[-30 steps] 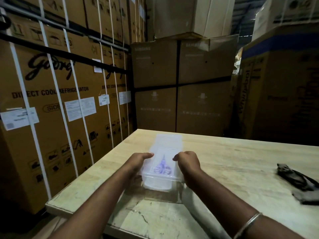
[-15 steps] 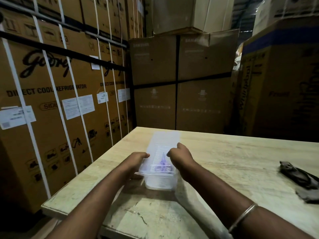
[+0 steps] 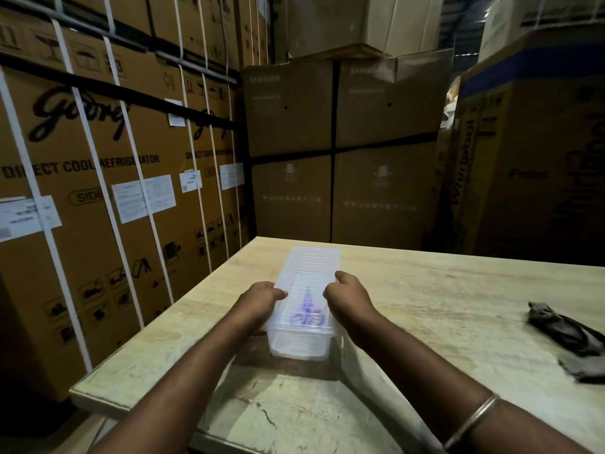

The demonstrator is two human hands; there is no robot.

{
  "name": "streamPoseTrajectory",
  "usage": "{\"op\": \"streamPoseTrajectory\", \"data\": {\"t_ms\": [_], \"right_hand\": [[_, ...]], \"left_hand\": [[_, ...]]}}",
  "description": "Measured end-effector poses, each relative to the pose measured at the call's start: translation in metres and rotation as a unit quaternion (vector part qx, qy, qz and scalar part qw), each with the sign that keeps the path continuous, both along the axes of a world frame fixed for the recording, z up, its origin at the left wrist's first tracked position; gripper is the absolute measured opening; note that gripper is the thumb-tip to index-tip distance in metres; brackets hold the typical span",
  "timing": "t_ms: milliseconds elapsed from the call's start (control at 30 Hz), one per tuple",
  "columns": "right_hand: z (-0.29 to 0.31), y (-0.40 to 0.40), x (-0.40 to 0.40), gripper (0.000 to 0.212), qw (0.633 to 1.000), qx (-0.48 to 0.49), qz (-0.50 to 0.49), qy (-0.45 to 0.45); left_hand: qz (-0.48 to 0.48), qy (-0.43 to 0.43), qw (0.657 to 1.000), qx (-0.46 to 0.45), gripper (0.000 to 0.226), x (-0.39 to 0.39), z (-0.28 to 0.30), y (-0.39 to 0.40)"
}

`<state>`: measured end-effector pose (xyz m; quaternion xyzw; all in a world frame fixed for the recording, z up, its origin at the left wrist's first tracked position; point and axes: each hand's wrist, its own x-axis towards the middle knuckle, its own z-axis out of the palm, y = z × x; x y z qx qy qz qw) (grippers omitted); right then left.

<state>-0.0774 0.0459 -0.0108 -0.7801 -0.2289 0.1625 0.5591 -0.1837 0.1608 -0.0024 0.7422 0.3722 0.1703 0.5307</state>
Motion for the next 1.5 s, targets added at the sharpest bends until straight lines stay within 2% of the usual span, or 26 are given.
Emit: {"op": "streamPoseTrajectory", "data": {"t_ms": [67,167,267,333,467,500,700,900,1033,1200,1367,1500], "right_hand": [[-0.002,-0.001,0.000,0.046,0.999,-0.020,0.016,-0.036],[-0.006,0.000,0.007,0.043,0.996,-0.045,0.038,-0.063],[-0.005,-0.001,0.010,0.038,0.989,-0.081,0.048,-0.113],[-0.001,-0.005,0.013,0.030,0.980,-0.106,0.058,-0.157],[0.012,-0.001,0.034,0.033,0.973,-0.122,0.072,-0.183],[0.014,0.004,0.041,0.036,0.969,-0.129,0.075,-0.198],[0.024,0.031,0.075,0.068,0.917,-0.238,0.150,-0.282],[0.015,0.039,0.090,0.097,0.910,-0.248,0.172,-0.283],[0.002,0.042,0.101,0.084,0.916,-0.211,0.162,-0.301],[-0.001,0.043,0.108,0.093,0.902,-0.228,0.168,-0.326],[-0.008,0.044,0.118,0.095,0.881,-0.260,0.184,-0.350],[-0.014,0.048,0.123,0.094,0.891,-0.228,0.188,-0.346]], "left_hand": [[-0.030,0.037,0.998,0.048,0.035,-0.003,0.001,-0.004],[-0.067,0.104,0.969,0.215,0.061,-0.006,0.005,-0.008],[-0.107,0.106,0.936,0.318,0.062,-0.005,0.010,-0.013],[-0.126,0.122,0.933,0.314,0.062,-0.003,0.007,-0.010],[-0.173,0.169,0.925,0.294,0.101,-0.009,0.003,-0.004],[-0.175,0.180,0.920,0.300,0.105,-0.010,0.003,-0.004],[-0.179,0.212,0.892,0.356,0.089,-0.013,0.010,-0.013],[-0.182,0.211,0.889,0.364,0.088,-0.012,0.008,-0.011],[-0.191,0.220,0.889,0.353,0.087,-0.009,0.015,-0.008],[-0.108,0.157,0.928,0.319,0.063,0.043,0.023,0.026],[-0.154,0.186,0.918,0.316,0.075,0.093,0.012,0.044],[-0.158,0.205,0.918,0.300,0.088,0.101,0.006,0.051]]}}
